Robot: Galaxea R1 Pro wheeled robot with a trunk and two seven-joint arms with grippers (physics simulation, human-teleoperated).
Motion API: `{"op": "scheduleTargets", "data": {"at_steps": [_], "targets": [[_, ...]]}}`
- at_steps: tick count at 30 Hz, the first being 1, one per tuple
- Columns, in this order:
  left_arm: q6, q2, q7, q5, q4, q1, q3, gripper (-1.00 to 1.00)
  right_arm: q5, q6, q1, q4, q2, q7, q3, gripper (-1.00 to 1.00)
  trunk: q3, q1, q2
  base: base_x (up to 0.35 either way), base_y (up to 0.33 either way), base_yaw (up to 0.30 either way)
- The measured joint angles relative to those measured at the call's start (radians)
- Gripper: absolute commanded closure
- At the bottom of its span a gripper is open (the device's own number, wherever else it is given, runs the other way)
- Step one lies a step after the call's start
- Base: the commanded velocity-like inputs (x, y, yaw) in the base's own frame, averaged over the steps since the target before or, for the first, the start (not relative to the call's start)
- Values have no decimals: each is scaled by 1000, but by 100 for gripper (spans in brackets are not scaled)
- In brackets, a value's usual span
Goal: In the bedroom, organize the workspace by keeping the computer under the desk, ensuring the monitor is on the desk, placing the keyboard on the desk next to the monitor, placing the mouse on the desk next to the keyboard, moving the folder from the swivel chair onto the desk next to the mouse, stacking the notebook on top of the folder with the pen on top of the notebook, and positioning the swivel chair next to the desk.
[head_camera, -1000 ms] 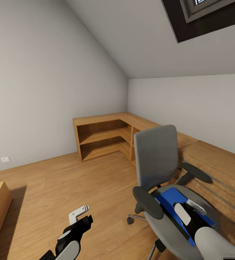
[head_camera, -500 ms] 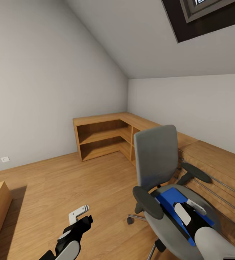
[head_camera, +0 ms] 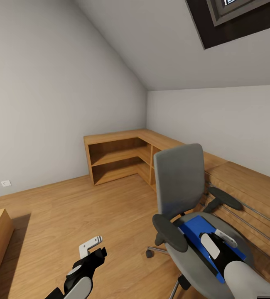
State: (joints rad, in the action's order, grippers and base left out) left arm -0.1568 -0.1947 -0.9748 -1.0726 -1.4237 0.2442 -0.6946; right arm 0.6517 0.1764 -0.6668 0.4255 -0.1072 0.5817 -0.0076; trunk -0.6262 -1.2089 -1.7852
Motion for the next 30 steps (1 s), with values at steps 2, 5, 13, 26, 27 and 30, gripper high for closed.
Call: {"op": "scheduleTargets", "data": {"at_steps": [2,5,13,26,27,30], "targets": [[0,0,0,0,0,0,0,-100,0,0,0,0,0,0,0,-100,0,0,0,0,0,0],[0,0,-1,1,0,0,0,-100,1,0,0,0,0,0,-1,-100,0,0,0,0,0,0],[0,1,-1,2,0,0,-1,-100,1,0,0,0,0,0,-1,-100,0,0,0,0,0,0],[0,1,-1,2,-1,0,-2,-100,2,0,0,0,0,0,-3,-100,0,0,0,0,0,0],[0,1,-1,2,-1,0,-2,-100,2,0,0,0,0,1,-3,-100,0,0,0,0,0,0],[0,1,-1,2,-1,0,-2,-100,2,0,0,-1,0,2,-3,-100,0,0,0,0,0,0]]}}
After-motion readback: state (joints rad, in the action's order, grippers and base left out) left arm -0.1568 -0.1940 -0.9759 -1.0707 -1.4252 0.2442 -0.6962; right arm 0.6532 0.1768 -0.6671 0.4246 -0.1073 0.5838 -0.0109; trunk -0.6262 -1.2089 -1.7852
